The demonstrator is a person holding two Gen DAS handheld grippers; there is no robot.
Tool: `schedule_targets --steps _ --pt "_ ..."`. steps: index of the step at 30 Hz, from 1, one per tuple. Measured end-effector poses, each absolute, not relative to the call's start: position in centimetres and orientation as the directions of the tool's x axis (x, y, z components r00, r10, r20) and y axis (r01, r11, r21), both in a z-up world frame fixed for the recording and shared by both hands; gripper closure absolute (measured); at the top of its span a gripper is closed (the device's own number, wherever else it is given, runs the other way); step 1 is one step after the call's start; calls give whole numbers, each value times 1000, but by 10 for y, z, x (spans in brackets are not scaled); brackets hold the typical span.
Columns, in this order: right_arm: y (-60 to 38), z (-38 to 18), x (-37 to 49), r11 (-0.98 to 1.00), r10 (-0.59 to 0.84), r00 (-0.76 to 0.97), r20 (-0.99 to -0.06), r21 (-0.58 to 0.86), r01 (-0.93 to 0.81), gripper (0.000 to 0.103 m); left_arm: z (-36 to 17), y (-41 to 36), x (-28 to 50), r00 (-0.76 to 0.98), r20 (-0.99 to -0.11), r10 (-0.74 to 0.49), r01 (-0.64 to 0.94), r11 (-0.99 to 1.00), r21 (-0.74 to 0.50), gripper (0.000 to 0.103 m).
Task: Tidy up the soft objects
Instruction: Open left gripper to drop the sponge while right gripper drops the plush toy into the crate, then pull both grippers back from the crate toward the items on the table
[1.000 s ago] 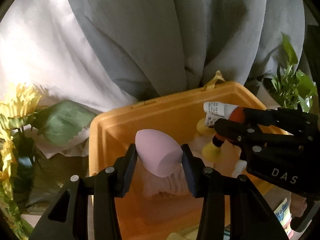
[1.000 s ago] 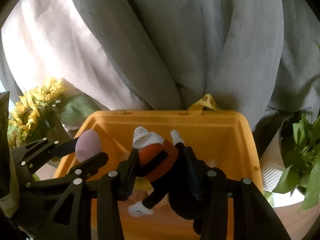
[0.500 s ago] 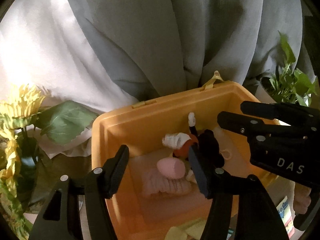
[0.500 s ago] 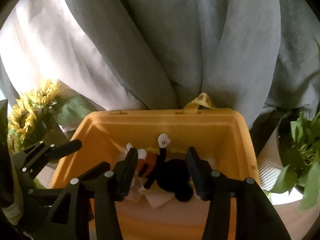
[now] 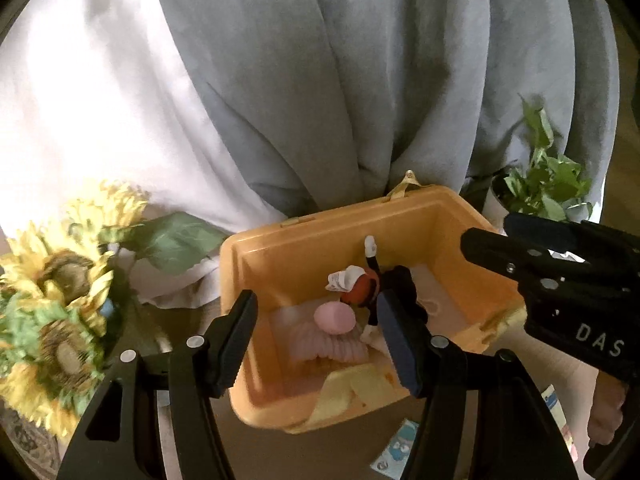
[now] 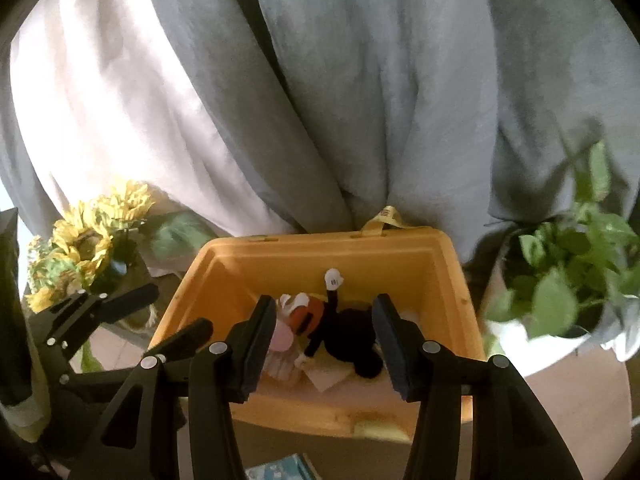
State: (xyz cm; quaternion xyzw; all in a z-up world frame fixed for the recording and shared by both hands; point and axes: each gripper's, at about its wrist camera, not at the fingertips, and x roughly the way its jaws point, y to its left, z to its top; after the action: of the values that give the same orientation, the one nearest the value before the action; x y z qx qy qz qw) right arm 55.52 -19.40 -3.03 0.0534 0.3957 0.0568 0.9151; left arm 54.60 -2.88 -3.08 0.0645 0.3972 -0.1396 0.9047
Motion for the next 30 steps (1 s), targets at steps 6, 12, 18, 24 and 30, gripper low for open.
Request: schedule_targets --steps 6,12,18,24,30 --pt "-191 -15 520 990 120 699 -705 137 -32 51 -14 -26 515 667 -713 -215 322 946 16 42" --pt "-191 -3 483 992 87 711 -698 124 1 51 2 -23 480 685 -690 -232 337 941 18 39" --pt "-198 8 443 992 39 720 -693 115 58 51 11 -26 445 720 -655 -227 347 936 56 34" --pt "-205 16 405 987 -19 716 -698 101 124 51 17 -32 415 718 -642 -268 384 922 45 28" --pt "-218 11 376 977 -24 693 -721 130 170 51 19 -39 391 718 -634 -288 410 911 50 22"
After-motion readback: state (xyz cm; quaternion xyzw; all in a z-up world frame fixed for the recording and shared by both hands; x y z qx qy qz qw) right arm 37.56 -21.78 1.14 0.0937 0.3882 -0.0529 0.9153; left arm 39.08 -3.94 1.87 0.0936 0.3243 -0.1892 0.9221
